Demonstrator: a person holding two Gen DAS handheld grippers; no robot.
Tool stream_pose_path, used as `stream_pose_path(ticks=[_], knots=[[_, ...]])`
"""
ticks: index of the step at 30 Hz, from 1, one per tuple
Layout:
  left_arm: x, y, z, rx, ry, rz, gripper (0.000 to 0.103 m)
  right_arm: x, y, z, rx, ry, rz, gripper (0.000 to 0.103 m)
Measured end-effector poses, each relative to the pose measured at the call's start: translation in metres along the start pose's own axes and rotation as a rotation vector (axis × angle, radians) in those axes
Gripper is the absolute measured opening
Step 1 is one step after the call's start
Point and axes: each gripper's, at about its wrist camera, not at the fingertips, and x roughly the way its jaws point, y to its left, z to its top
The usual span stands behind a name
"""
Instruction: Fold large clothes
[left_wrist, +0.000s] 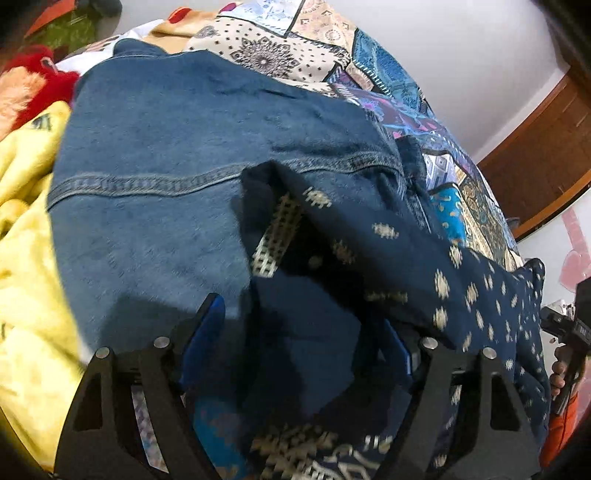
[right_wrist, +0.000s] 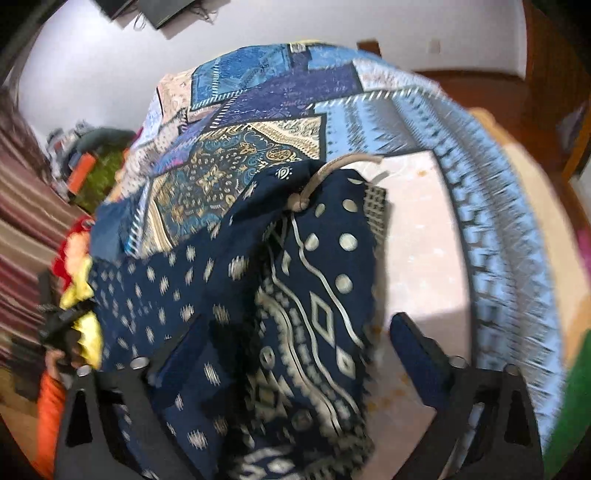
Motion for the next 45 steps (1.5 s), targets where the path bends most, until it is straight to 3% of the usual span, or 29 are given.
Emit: stream_pose_path(ticks=[4, 6, 8, 9, 10, 15, 20, 23, 27, 32, 36, 38, 40, 42, 44, 45], knots=[[0.003, -0.009, -0.001, 0.018, -0.038, 0.052, 0.077, 0.012, -0.001, 0.013, 0.014, -0.037, 0.034, 0.076], [0.002, -0.012, -0.001, 0.025, -0.05, 0.078, 0.072, 0.015, 0.002, 0.02, 0.004, -0.051, 0.01, 0.051], [-0.002, -0.016, -0.001, 0.037, -0.063, 0.088, 0.053, 0.018, 0.003, 0.027, 0.007, -0.042, 0.026, 0.03], [-0.005, -0.022, -0.001, 0.055, -0.063, 0.064, 0.043, 0.019, 0.004, 0.03, 0.013, -0.041, 0.029, 0.026], [-0.005, -0.025, 0.0, 0.063, -0.048, 0.02, 0.017, 0.018, 0.008, 0.034, 0.002, -0.045, 0.023, 0.023], [-0.013, -0.05, 0.005, 0.155, -0.069, 0.127, 0.014, -0.002, 0.044, 0.048, -0.142, -0.109, -0.056, 0.015], [-0.057, -0.051, 0.031, 0.122, -0.188, 0.109, 0.013, -0.02, 0.092, 0.071, -0.293, -0.196, -0.098, 0.014], [-0.077, -0.055, 0.052, 0.125, -0.257, 0.126, 0.013, -0.018, 0.112, 0.095, -0.316, -0.235, -0.112, 0.014], [-0.08, -0.049, 0.081, 0.11, -0.291, 0.165, 0.013, 0.002, 0.129, 0.127, -0.311, -0.256, -0.139, 0.014], [-0.038, -0.025, 0.103, 0.076, -0.21, 0.214, 0.013, 0.051, 0.129, 0.143, -0.344, -0.224, -0.271, 0.014], [0.002, -0.006, 0.099, 0.067, -0.122, 0.235, 0.019, 0.076, 0.115, 0.139, -0.378, -0.202, -0.315, 0.015], [0.014, -0.003, 0.092, 0.08, -0.102, 0.263, 0.039, 0.079, 0.111, 0.136, -0.394, -0.199, -0.319, 0.018], [0.022, 0.0, 0.087, 0.095, -0.099, 0.304, 0.056, 0.08, 0.108, 0.133, -0.403, -0.207, -0.373, 0.038], [0.022, 0.001, 0.084, 0.1, -0.113, 0.323, 0.062, 0.078, 0.104, 0.131, -0.412, -0.242, -0.496, 0.087], [0.018, 0.001, 0.081, 0.09, -0.104, 0.326, 0.064, 0.071, 0.099, 0.128, -0.418, -0.253, -0.522, 0.092], [0.016, 0.0, 0.08, 0.092, -0.096, 0.331, 0.064, 0.07, 0.094, 0.128, -0.408, -0.215, -0.512, 0.092]])
